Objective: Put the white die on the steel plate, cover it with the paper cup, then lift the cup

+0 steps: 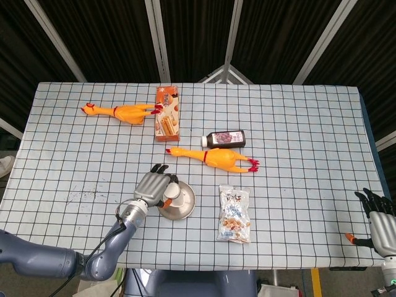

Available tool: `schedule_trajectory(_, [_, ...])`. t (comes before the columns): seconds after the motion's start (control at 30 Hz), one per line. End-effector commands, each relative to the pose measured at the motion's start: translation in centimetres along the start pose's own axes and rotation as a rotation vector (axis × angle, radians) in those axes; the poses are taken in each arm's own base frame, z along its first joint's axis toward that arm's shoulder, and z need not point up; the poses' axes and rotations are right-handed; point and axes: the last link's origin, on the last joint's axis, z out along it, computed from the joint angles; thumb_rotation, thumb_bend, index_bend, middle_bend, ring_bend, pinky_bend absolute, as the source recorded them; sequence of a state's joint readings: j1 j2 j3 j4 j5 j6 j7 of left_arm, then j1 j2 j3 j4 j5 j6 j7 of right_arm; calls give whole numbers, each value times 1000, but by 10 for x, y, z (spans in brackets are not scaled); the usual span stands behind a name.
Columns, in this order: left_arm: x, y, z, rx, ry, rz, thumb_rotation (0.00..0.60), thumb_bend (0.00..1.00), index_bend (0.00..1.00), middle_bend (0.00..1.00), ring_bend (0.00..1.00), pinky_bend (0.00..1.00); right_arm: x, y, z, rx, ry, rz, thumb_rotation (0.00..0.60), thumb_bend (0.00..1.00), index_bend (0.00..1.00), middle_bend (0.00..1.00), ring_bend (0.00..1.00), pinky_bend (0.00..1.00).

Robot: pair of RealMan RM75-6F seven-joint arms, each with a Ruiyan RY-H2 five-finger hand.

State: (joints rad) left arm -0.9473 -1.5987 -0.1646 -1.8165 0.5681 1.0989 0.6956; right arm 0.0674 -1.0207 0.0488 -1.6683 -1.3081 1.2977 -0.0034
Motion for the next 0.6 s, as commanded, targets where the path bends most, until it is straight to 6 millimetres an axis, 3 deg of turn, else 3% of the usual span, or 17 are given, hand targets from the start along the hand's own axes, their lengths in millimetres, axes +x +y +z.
schedule_trajectory(0.03, [-5,5,-3,-15,-71,-71,600,462,448,342,72,0,0,0,0,0,1,1,600,124,133,46,52,0])
schedule_trajectory(0.3, [-2,3,0,27,-24,8,600,462,447,346,72,0,0,0,0,-2,-1,1,600,124,133,45,52,0])
schedule_trajectory(0.47, [-4,5,0,15,-61,-89,600,462,447,346,72,0,0,0,0,-2,-3,1,600,124,133,45,52,0])
schedule_trajectory(0.6, [1,-3,4,35,44,117,600,462,453,347,72,0,0,0,-1,-3,-1,2,600,124,133,45,52,0])
